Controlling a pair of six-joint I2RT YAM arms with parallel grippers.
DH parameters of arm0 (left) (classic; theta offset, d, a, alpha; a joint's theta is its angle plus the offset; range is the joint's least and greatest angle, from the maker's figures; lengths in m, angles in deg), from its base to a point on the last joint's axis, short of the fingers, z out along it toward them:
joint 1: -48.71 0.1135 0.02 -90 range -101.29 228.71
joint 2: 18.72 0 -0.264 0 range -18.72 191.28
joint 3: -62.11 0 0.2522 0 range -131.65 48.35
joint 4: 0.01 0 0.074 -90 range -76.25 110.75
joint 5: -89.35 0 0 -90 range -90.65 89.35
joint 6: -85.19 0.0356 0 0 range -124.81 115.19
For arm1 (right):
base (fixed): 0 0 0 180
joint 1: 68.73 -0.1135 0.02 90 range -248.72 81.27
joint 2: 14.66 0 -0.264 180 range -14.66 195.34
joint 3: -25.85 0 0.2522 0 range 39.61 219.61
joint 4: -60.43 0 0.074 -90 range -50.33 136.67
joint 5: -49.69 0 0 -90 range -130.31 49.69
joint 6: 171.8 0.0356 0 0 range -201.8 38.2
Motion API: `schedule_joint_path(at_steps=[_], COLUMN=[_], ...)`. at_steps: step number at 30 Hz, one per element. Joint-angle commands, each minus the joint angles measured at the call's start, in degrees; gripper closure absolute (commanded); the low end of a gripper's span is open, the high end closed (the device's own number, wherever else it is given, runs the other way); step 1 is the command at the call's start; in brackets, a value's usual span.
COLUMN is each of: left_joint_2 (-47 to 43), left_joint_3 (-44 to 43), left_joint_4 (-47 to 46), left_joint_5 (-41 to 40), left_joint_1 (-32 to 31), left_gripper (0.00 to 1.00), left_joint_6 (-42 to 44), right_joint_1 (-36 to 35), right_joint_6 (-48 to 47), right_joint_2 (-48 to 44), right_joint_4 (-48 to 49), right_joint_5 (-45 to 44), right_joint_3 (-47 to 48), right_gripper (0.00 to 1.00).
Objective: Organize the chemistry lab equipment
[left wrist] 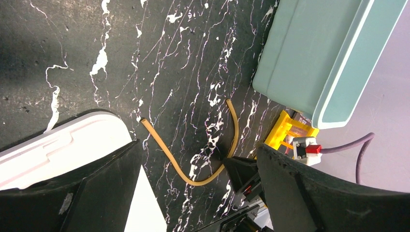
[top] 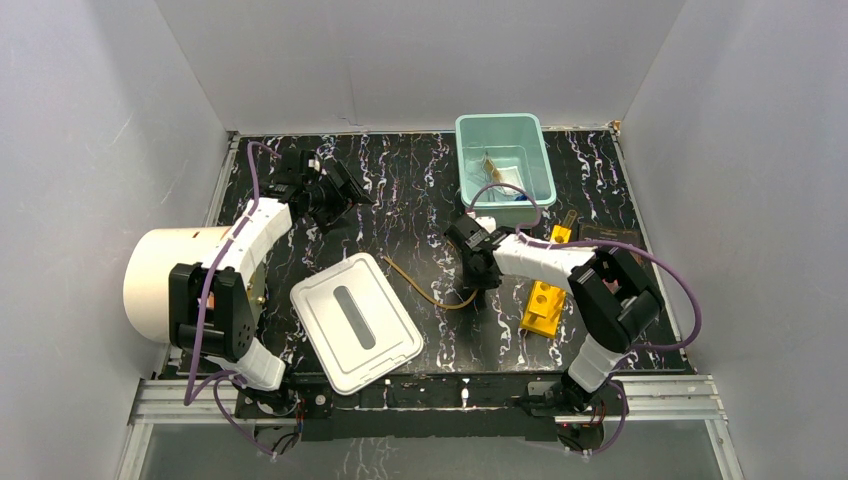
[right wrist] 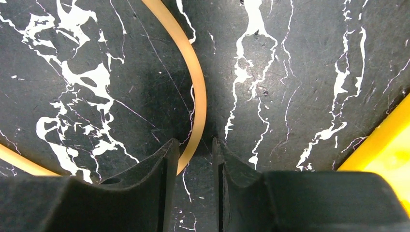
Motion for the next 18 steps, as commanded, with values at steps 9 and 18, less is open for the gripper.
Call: schedule_joint_path(at_steps=[9,18], left_joint_2=[-0.31,-0.41], left_joint_3=[0.07,-0.07], left_joint_4=[2.12,1.96], left_joint_5=[1.96,1.34], left_joint_1=[0.11,0.11], left_gripper=[0.14,0.14], left_joint_6=[0.54,0.54], right_joint_1=[-0.13,-0.11], right_joint_6=[-0.54,-9.38], right_joint_2=[3.02,-2.93], right_joint_4=[2.61,5.03], right_joint_5=[-0.36,-1.91], right_joint_3=[1.11,6.77], right_gripper=[0.96,1.00])
